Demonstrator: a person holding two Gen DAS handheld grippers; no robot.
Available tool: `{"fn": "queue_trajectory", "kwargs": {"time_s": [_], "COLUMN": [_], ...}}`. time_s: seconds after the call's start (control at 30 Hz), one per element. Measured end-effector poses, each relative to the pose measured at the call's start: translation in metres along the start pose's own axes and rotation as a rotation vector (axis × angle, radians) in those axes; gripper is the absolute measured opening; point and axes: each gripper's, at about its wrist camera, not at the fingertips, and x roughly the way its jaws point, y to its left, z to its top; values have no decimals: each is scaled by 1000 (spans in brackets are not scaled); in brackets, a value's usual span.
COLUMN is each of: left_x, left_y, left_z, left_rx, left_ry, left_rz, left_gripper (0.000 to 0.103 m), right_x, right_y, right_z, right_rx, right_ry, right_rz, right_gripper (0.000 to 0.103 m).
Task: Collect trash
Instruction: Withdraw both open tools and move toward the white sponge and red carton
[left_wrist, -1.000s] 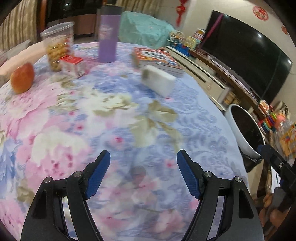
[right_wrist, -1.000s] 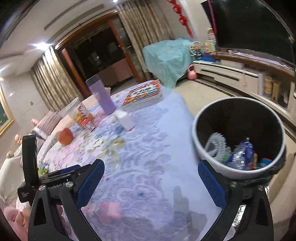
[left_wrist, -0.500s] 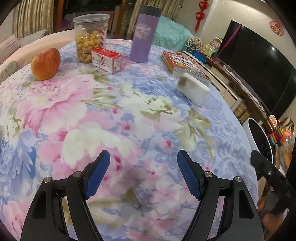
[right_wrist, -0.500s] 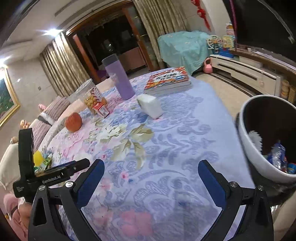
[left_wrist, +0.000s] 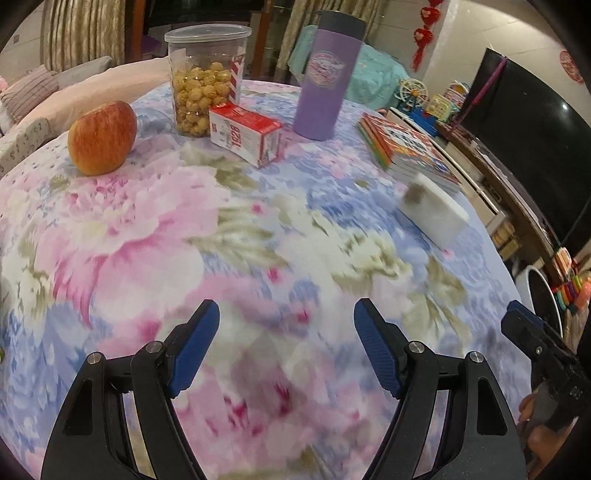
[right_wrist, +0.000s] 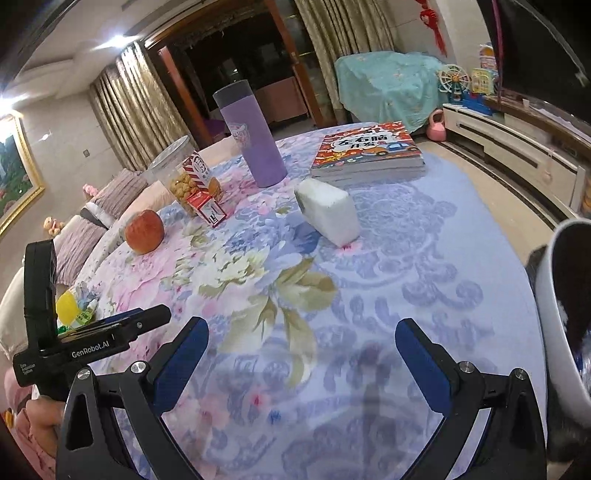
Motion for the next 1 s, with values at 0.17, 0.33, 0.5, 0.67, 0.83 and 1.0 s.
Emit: {"fn": "queue_trajectory", "kwargs": {"time_s": [0.17,0.33,0.5,0.67,0.83,1.0], "left_x": [18,35,57,74,98,117], "left_y": [2,1,3,2,3,6], "left_z": [26,48,71,92,111,124], "left_rx": [-17,-27,-57,-82,-92,-108], "left_ry": [-6,-15,-20,-38,-39,-31], "left_rz": [23,46,67,76,108,148], "left_gripper": [77,77,77,78,83,83], "right_x": [20,40,57,75,87,92], "right_y": [-6,-11,-17,-23,-28,-33], "right_z": [17,34,46,54,57,63], "right_rx": [-17,-39,-53,-51,-47,-35], "right_ry": [16,39,57,85,100,101], "right_rz": [-2,-2,-13,-31,-40,-41], "right_gripper": [102,102,102,102,102,102]}}
